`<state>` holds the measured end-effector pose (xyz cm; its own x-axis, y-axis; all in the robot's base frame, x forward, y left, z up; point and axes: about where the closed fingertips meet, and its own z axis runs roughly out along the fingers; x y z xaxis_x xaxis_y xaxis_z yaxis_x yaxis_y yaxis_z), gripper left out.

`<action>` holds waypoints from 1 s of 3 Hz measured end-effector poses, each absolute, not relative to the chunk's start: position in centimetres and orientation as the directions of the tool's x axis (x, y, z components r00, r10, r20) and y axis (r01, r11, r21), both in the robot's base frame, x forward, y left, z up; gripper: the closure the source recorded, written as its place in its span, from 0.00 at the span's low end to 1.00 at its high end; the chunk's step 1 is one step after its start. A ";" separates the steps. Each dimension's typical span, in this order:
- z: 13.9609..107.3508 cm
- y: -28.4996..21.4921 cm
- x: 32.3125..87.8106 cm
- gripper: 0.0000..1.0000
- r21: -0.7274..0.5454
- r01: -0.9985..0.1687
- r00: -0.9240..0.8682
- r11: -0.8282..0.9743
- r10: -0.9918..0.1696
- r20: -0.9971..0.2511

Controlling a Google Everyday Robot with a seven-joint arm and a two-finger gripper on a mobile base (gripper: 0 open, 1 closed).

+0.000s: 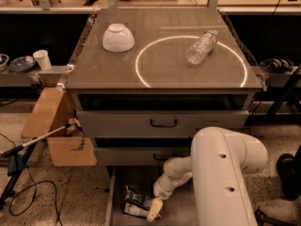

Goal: Pick blue chip bag from bottom drawer and place on counter

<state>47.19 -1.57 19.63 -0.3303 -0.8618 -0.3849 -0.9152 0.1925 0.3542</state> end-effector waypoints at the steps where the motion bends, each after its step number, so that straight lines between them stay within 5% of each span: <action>1: 19.1 -2.2 45.7 0.00 0.372 -0.906 -0.346 0.202 -0.859 -0.377; 3: 15.4 -2.0 40.0 0.00 0.460 -0.877 -0.326 0.141 -0.877 -0.353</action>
Offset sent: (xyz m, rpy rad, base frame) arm -0.0621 -0.0200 -0.0227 0.0025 0.0614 -0.0075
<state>40.04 -2.00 15.39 -0.3264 -0.8767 -0.3533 -0.8769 0.1412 0.4596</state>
